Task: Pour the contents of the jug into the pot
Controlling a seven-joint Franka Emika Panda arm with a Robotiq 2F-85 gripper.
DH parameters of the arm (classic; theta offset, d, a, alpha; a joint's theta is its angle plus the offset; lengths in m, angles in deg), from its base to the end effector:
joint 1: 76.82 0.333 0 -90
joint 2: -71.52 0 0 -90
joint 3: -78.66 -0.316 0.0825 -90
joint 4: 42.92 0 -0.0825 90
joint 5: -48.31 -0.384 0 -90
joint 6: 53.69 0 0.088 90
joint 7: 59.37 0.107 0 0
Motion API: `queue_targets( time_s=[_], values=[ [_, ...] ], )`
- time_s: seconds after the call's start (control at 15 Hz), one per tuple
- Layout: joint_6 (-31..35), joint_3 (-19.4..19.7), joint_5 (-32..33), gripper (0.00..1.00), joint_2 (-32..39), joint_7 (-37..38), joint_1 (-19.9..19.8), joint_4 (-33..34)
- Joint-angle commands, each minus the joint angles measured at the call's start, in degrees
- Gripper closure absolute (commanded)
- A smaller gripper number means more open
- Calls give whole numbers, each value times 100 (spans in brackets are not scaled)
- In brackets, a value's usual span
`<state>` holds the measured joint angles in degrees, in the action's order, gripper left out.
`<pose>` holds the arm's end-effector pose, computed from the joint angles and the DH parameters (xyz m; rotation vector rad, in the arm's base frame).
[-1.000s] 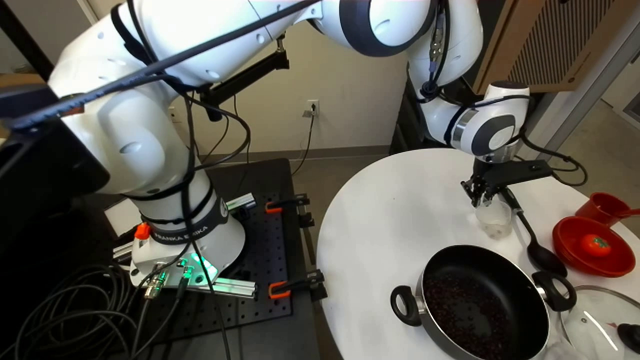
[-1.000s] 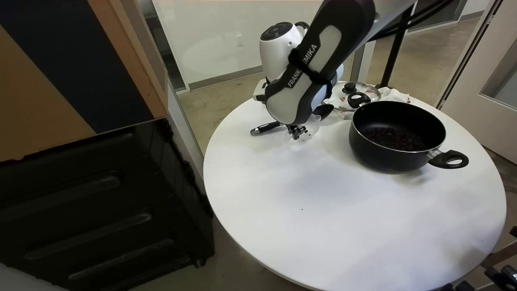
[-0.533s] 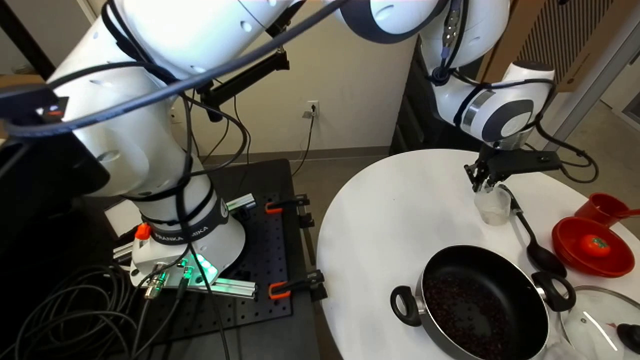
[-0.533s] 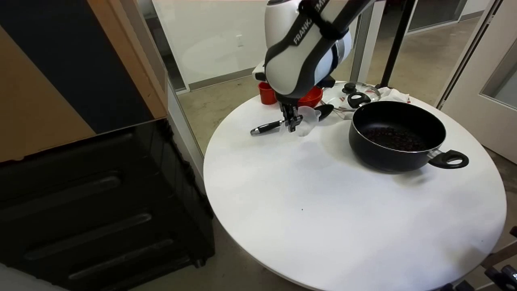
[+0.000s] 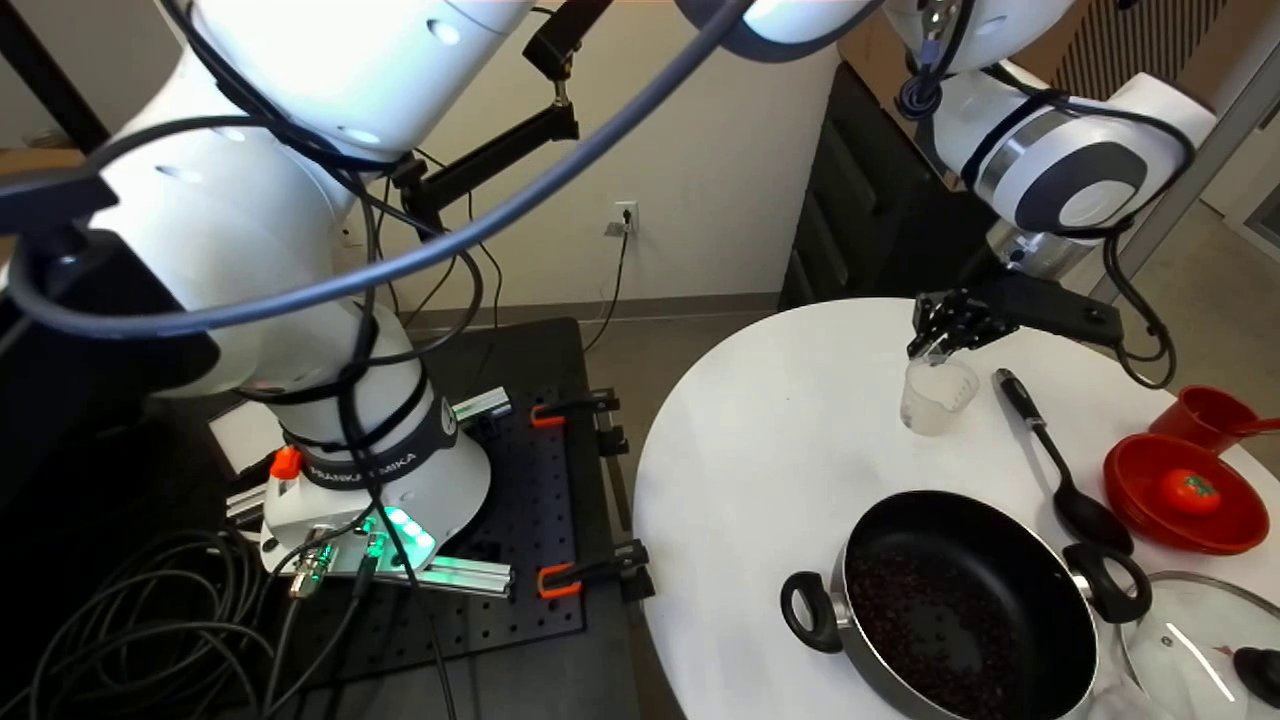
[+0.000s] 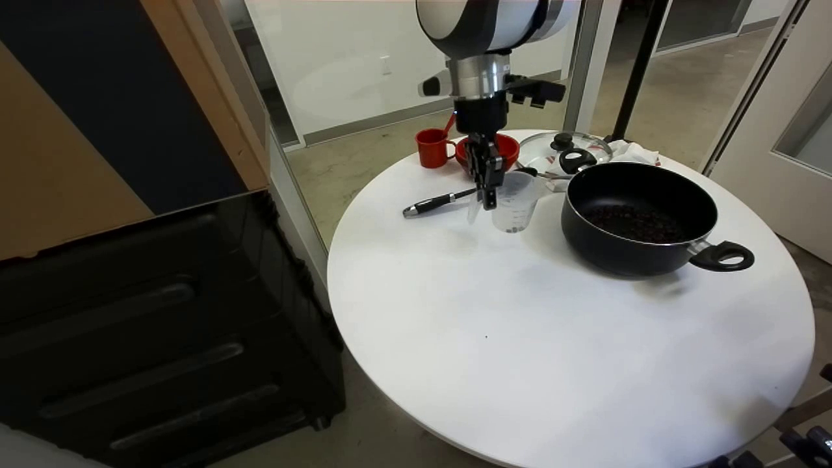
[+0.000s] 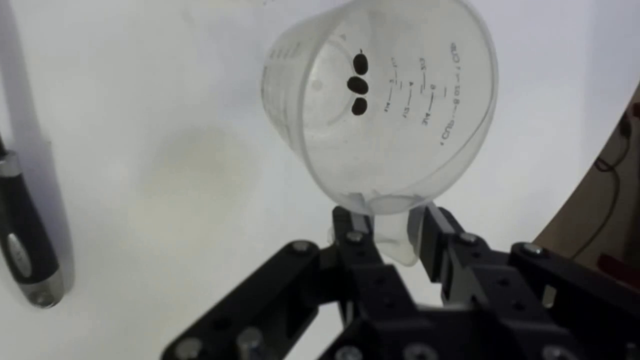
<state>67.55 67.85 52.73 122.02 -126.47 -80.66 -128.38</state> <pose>0.6800 0.0623 0.1335 -2.3417 -1.7640 0.2393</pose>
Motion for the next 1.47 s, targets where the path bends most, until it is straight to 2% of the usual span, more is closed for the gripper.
queue_targets(
  time_s=[0.0, 0.8, 1.4],
  values=[
    [-565, 73, -204, 93, 163, -12, -45, 251],
    [-370, 111, -140, 93, 659, -316, -174, 243],
    [-100, 76, -160, 93, 933, -831, -278, 267]
  ],
)
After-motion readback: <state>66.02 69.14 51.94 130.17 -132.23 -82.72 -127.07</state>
